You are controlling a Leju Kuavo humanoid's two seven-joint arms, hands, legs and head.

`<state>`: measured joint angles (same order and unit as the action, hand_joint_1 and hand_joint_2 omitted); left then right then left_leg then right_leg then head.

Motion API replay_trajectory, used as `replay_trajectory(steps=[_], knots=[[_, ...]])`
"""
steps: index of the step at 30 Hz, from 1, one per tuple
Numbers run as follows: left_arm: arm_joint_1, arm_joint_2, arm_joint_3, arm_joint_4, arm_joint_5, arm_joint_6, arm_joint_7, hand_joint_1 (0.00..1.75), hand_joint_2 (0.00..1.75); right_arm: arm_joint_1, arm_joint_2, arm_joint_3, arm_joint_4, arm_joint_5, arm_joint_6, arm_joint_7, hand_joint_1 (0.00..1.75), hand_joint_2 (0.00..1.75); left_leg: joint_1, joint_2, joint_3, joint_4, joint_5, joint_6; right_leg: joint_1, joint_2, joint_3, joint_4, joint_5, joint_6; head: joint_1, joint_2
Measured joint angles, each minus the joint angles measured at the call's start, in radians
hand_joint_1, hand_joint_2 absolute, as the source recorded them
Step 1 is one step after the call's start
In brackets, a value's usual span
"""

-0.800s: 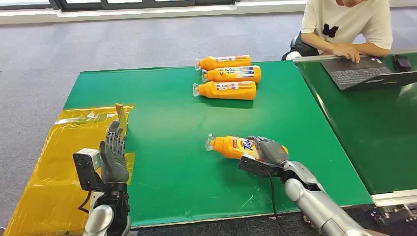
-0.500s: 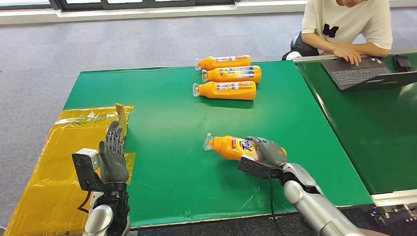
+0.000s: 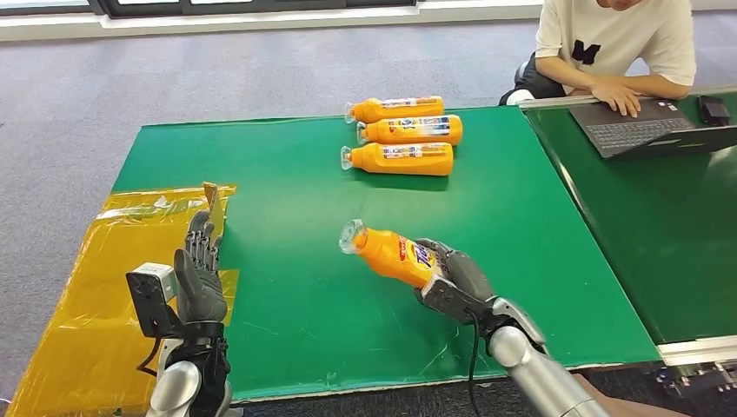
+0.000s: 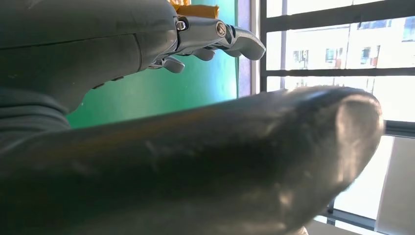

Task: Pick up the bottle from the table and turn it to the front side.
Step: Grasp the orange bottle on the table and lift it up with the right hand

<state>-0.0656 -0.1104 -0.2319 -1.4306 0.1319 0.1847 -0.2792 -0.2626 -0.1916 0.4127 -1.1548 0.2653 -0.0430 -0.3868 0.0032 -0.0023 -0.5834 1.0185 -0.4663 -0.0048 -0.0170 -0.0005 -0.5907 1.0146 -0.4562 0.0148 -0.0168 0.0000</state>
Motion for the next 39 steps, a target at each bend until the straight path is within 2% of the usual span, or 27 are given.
replay_trajectory(steps=[3,6,9,13,16,19,22,23,24,26,28,31,39], knots=[[-0.014,-0.006,-0.003,0.009,-0.051,0.020,-0.025,0.00,0.00,0.039,0.057,-0.040,-0.085,-0.084,-0.014,-0.104,1.75,1.75,0.000,0.000,-0.002,0.000,0.001,-0.001,0.000,0.000,-0.002,0.000,0.000,0.000,0.000,0.000],[-0.038,-0.010,-0.018,0.020,-0.092,0.023,-0.037,0.00,0.00,0.065,0.113,-0.063,-0.161,-0.103,-0.033,-0.153,1.75,1.75,0.001,0.000,-0.003,0.000,0.000,-0.001,0.000,0.000,-0.003,0.000,0.000,-0.001,0.000,0.000],[-0.060,-0.011,-0.033,0.028,-0.104,0.020,-0.039,0.00,0.00,0.079,0.151,-0.066,-0.205,-0.101,-0.041,-0.164,1.75,1.75,0.000,0.000,-0.004,0.000,0.000,-0.001,0.000,0.001,-0.004,0.000,0.000,-0.001,0.000,0.000],[-0.080,-0.010,-0.051,0.039,-0.130,0.007,-0.042,0.00,0.00,0.092,0.177,-0.071,-0.233,-0.088,-0.065,-0.186,1.75,1.75,0.000,0.000,-0.005,0.000,0.000,-0.001,0.000,0.000,-0.005,0.000,0.000,0.000,0.000,0.000],[-0.122,-0.012,-0.077,0.062,-0.190,0.012,-0.048,0.00,0.00,0.100,0.200,-0.072,-0.258,-0.026,-0.142,-0.203,1.75,1.75,0.000,0.000,-0.006,0.000,0.000,-0.001,0.000,0.000,-0.006,0.000,0.000,-0.001,0.000,0.000],[-0.184,-0.023,-0.105,0.097,-0.256,0.066,-0.063,0.00,0.00,0.103,0.218,-0.071,-0.294,0.016,-0.212,-0.184,1.75,1.75,0.000,0.000,-0.006,0.000,0.000,-0.001,0.000,0.000,-0.006,0.000,0.000,-0.001,0.000,0.000],[-0.239,-0.035,-0.130,0.129,-0.272,0.071,-0.056,0.00,1.31,0.098,0.227,-0.070,-0.313,0.015,-0.225,-0.164,1.75,1.75,0.000,0.000,-0.006,0.000,0.001,-0.001,0.000,0.000,-0.006,0.000,0.000,-0.001,0.000,0.000],[-0.253,-0.039,-0.138,0.138,-0.264,0.056,-0.049,0.00,1.31,0.096,0.230,-0.070,-0.315,0.014,-0.225,-0.162,1.75,1.75,0.000,0.000,-0.006,0.000,0.001,-0.001,0.000,0.000,-0.006,0.000,0.000,-0.001,0.000,0.000],[-0.266,-0.043,-0.146,0.147,-0.250,0.032,-0.040,0.00,0.87,0.094,0.233,-0.070,-0.315,0.011,-0.224,-0.160,1.75,1.75,0.000,0.000,-0.006,0.000,0.001,-0.001,0.000,0.000,-0.006,0.000,0.000,-0.001,0.000,0.000],[-0.292,-0.046,-0.161,0.166,-0.208,-0.038,-0.016,0.00,0.87,0.088,0.238,-0.068,-0.314,0.005,-0.219,-0.156,1.75,1.75,0.000,0.000,-0.006,0.000,0.001,-0.001,0.000,0.000,-0.006,0.000,0.000,-0.001,0.000,0.000],[-0.322,-0.048,-0.175,0.192,-0.166,-0.114,0.004,0.00,1.75,0.082,0.245,-0.067,-0.310,-0.004,-0.209,-0.151,1.75,1.75,0.000,-0.001,-0.006,0.000,0.001,-0.001,0.000,0.000,-0.006,0.000,0.000,-0.001,0.000,0.000],[-0.369,-0.051,-0.195,0.225,-0.139,-0.187,0.015,0.00,1.75,0.080,0.252,-0.065,-0.297,-0.021,-0.192,-0.146,1.75,1.75,0.000,-0.001,-0.006,0.000,0.001,-0.001,0.000,0.000,-0.006,0.000,0.000,-0.001,0.000,0.000],[-0.469,-0.056,-0.291,0.220,-0.202,-0.295,0.053,0.00,1.75,0.083,0.255,-0.071,-0.260,-0.079,-0.163,-0.142,1.75,1.75,0.000,-0.001,-0.007,0.000,0.001,-0.001,0.000,0.000,-0.007,0.000,0.001,-0.001,0.000,0.000]])
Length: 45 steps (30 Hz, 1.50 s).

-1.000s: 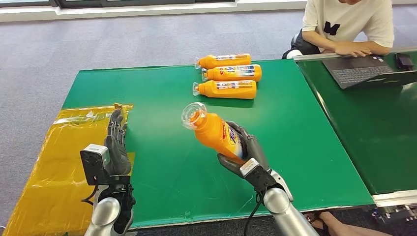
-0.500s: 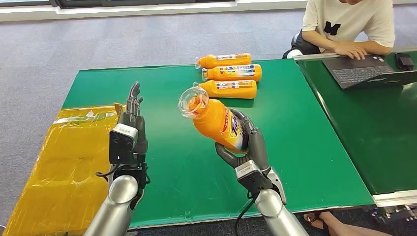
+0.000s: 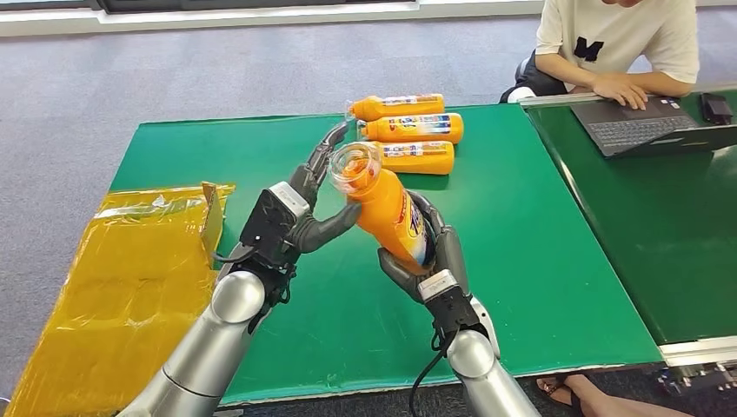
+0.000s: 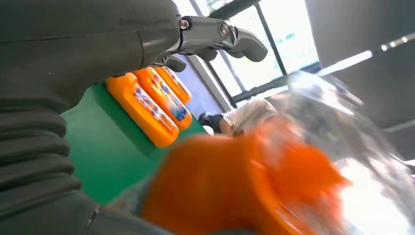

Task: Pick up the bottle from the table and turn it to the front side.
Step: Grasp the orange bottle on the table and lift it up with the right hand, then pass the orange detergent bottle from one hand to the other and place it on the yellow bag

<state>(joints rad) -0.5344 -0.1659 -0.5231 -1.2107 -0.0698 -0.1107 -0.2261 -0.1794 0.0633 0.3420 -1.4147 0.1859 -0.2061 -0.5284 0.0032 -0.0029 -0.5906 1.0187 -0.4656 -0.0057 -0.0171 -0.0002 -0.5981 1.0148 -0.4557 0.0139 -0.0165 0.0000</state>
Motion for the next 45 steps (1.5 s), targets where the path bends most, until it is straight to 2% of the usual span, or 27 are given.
replay_trajectory(steps=[7,11,28,31,36,40,45], knots=[[-0.024,-0.007,-0.033,-0.011,-0.002,-0.013,0.000,0.00,1.75,0.002,0.001,-0.007,0.021,-0.009,0.007,0.003,1.75,1.75,0.000,0.000,0.000,0.000,0.000,0.000,0.000,0.000,-0.001,0.000,0.000,0.000,0.000,0.000],[-0.026,-0.004,-0.048,-0.027,-0.009,-0.042,-0.028,0.00,1.75,0.003,0.002,-0.015,0.027,-0.022,0.013,0.003,1.75,1.75,0.000,0.000,0.000,0.000,0.000,0.000,0.000,0.000,-0.001,0.000,0.000,0.000,0.000,0.000],[0.017,0.043,-0.087,-0.152,0.001,-0.137,-0.066,0.00,1.75,0.006,0.002,-0.075,0.027,-0.039,0.073,0.012,1.75,1.75,0.000,0.000,-0.001,0.000,0.000,0.000,0.000,0.000,-0.001,0.000,0.000,0.000,0.000,0.000],[0.019,0.044,-0.098,-0.165,0.006,-0.158,-0.051,0.00,1.75,0.007,0.002,-0.077,0.027,-0.034,0.079,0.012,1.75,1.75,0.000,0.000,-0.001,0.000,0.000,0.000,0.000,0.000,-0.001,0.000,0.000,0.000,0.000,0.000],[-0.015,0.027,-0.138,-0.162,0.025,-0.205,0.036,0.00,1.75,0.006,0.006,-0.077,0.038,-0.014,0.078,0.014,1.75,1.75,0.000,-0.001,-0.002,0.000,0.000,0.000,0.000,-0.001,-0.001,0.000,0.000,0.000,0.000,0.000],[-0.048,0.004,-0.155,-0.112,0.029,-0.168,0.083,0.00,1.75,0.008,0.013,-0.076,0.035,0.066,0.029,0.023,1.75,1.75,0.000,-0.001,-0.001,0.000,0.000,0.000,0.000,0.000,-0.001,0.000,0.000,0.000,0.000,0.000],[-0.071,-0.011,-0.150,-0.021,0.036,-0.114,0.089,0.00,1.75,0.017,0.019,-0.069,0.008,0.128,-0.007,0.040,1.75,1.75,0.000,-0.001,-0.001,0.000,0.000,0.000,0.000,0.000,-0.001,0.000,0.000,0.000,0.000,0.000]])
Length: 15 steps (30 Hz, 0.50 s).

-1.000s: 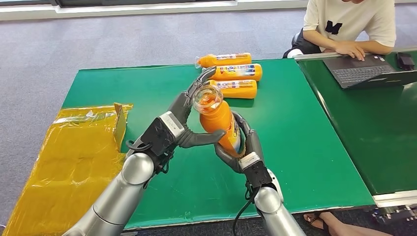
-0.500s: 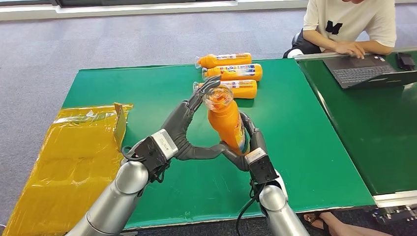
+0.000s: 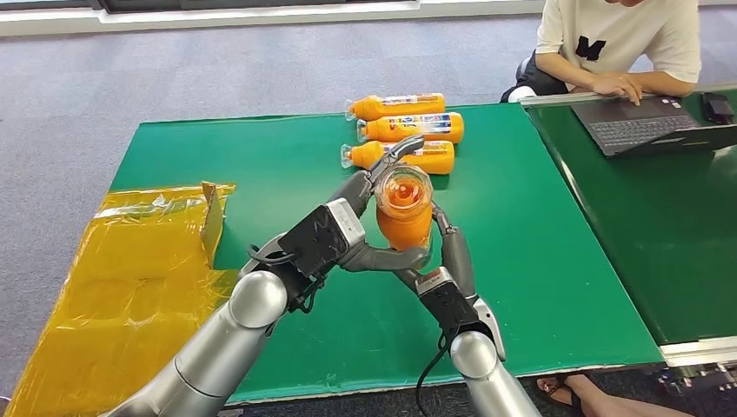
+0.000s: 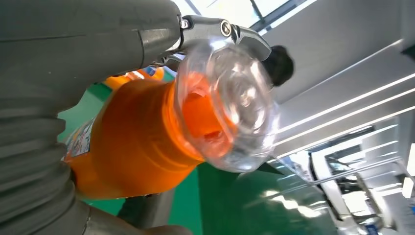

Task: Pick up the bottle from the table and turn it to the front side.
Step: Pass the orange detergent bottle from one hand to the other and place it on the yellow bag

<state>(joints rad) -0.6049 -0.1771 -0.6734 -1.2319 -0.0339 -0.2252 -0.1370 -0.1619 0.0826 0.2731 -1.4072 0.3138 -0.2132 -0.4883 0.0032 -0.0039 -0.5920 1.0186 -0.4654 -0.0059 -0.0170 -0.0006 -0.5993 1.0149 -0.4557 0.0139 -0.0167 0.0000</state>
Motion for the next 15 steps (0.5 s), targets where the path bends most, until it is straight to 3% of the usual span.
replay_trajectory(steps=[6,15], knots=[[-0.011,-0.021,0.045,0.128,0.015,0.046,-0.014,0.00,1.75,0.001,0.005,0.013,-0.018,0.031,-0.036,-0.001,1.75,1.75,0.000,-0.001,0.000,0.000,0.000,0.000,0.000,-0.001,0.000,0.000,0.000,0.000,0.000,0.000],[-0.016,-0.044,0.054,0.215,0.016,0.018,-0.010,0.00,1.75,0.000,0.005,0.022,-0.019,0.041,-0.060,0.005,1.75,1.75,0.000,-0.001,-0.001,0.000,0.000,0.000,0.000,-0.001,0.000,0.000,0.000,0.000,0.000,0.000]])
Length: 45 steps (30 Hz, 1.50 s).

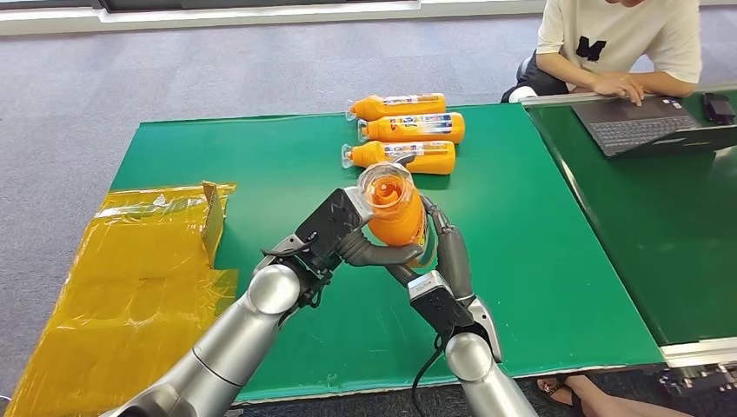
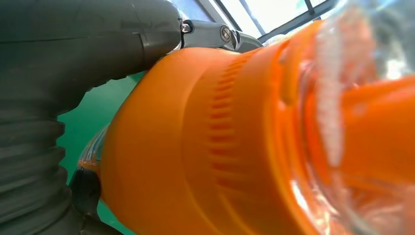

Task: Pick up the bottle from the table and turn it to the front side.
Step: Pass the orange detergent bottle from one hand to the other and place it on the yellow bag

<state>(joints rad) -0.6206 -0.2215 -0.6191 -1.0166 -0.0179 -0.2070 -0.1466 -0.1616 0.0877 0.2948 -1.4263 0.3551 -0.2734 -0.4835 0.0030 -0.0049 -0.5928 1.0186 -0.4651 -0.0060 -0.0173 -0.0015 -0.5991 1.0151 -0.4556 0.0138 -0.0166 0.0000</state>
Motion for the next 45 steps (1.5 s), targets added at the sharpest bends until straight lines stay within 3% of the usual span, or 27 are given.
replay_trajectory(steps=[21,25,44,45], knots=[[-0.026,-0.021,0.010,0.067,0.016,-0.018,-0.010,0.00,1.75,0.000,0.000,0.005,0.004,-0.010,-0.004,0.003,1.75,1.75,0.000,0.000,0.000,0.000,0.000,0.000,0.000,-0.001,0.000,0.000,0.000,0.000,0.000,0.000],[-0.026,-0.023,0.013,0.069,0.016,-0.021,-0.015,1.75,1.75,-0.001,0.000,0.006,0.007,-0.016,-0.004,0.003,1.75,1.75,0.000,0.000,0.000,0.000,0.000,0.000,0.000,-0.001,0.000,0.000,0.000,0.000,0.000,0.000],[0.000,-0.020,0.023,0.019,-0.024,0.000,-0.045,1.75,1.75,-0.008,0.007,0.006,0.013,-0.018,0.025,-0.006,1.75,1.75,0.000,0.000,0.000,0.000,0.000,0.000,0.000,0.000,0.000,0.000,0.000,0.000,0.000,0.000],[0.003,-0.018,0.024,0.014,-0.025,0.001,-0.045,1.75,1.75,-0.008,0.008,0.006,0.013,-0.018,0.028,-0.006,1.38,1.75,0.000,0.000,0.000,0.000,0.000,0.000,0.000,0.000,0.000,0.000,0.000,0.000,0.000,0.000]])
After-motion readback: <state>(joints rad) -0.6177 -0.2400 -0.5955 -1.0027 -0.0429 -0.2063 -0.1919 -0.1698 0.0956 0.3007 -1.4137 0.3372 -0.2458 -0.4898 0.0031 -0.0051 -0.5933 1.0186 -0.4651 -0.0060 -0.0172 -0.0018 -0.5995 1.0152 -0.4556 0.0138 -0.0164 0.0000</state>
